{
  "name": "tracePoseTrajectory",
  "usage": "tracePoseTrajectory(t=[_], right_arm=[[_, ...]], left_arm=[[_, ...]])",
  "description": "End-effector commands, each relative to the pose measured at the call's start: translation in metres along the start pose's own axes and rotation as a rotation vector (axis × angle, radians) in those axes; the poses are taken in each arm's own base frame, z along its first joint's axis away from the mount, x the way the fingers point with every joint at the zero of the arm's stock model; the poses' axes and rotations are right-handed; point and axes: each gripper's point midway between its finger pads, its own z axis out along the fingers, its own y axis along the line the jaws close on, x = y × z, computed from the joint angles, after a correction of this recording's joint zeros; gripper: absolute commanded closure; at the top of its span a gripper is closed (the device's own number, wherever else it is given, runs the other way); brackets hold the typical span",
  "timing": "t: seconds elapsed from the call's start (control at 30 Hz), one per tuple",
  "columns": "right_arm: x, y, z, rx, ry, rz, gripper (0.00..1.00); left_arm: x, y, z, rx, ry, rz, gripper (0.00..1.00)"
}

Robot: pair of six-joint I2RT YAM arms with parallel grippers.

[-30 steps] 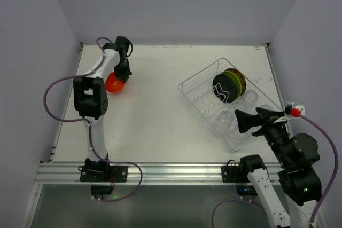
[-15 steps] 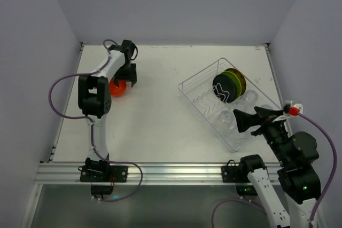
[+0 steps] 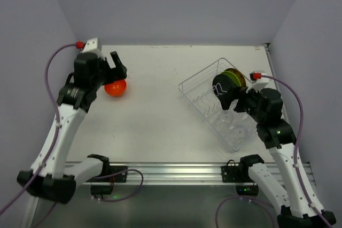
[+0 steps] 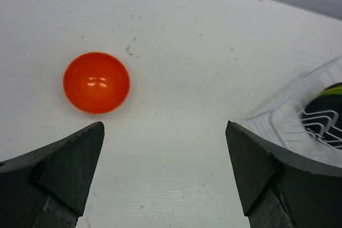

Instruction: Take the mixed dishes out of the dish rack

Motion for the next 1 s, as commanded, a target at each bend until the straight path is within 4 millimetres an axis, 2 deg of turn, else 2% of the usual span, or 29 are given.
tracePoseTrajectory(t=[0.0,0.03,0.1,0.13,0.27,0.37,0.43,0.47,0.53,0.7,0.8,0.87,0.9,0.97], right_arm=[[-0.018,-0.017,0.021,0.082,-0.002,-0.11,0.01],[-0.024,-0.017,0.023,0.092,0.007,-0.121,0.01],[-0.019,-0.026,0.04,0.124,0.068,-0.144,0.01],[-0.024,-0.028,0.044,0.141,0.067,-0.151,0.01],[-0.026,-0.041,0.071,0.183,0.122,-0.219,0.05],[-0.028,-0.052,0.089,0.227,0.167,-0.255,0.1],[-0.027,-0.058,0.099,0.243,0.2,-0.289,0.14],[-0.027,-0.061,0.102,0.255,0.202,-0.297,0.19],[-0.021,-0.068,0.11,0.259,0.239,-0.359,0.22],[-0.009,-0.078,0.127,0.259,0.31,-0.414,0.27],[-0.011,-0.083,0.139,0.26,0.33,-0.462,0.4],[-0.005,-0.089,0.148,0.261,0.36,-0.488,0.42],[-0.006,-0.091,0.15,0.267,0.364,-0.498,0.47],[-0.005,-0.095,0.155,0.277,0.371,-0.507,0.48]], left_arm=[[0.021,-0.022,-0.033,0.264,-0.136,-0.083,0.0],[0.024,-0.02,-0.038,0.271,-0.153,-0.093,0.0],[0.035,-0.008,-0.049,0.241,-0.166,-0.111,0.0],[0.055,0.0,-0.043,0.218,-0.121,-0.104,0.0],[0.091,0.02,-0.038,0.158,-0.06,-0.069,0.0],[0.101,0.04,-0.035,0.079,-0.076,-0.014,0.0],[0.1,0.056,-0.037,0.01,-0.123,-0.01,0.0],[0.094,0.061,-0.043,-0.016,-0.157,-0.023,0.0],[0.09,0.057,-0.048,0.009,-0.175,-0.013,0.0],[0.102,0.054,-0.034,0.014,-0.11,0.006,0.0],[0.101,0.052,-0.036,0.029,-0.121,0.007,0.0],[0.101,0.052,-0.037,0.027,-0.124,0.008,0.0],[0.101,0.052,-0.037,0.026,-0.124,0.009,0.0],[0.103,0.051,-0.035,0.03,-0.114,0.013,0.0]])
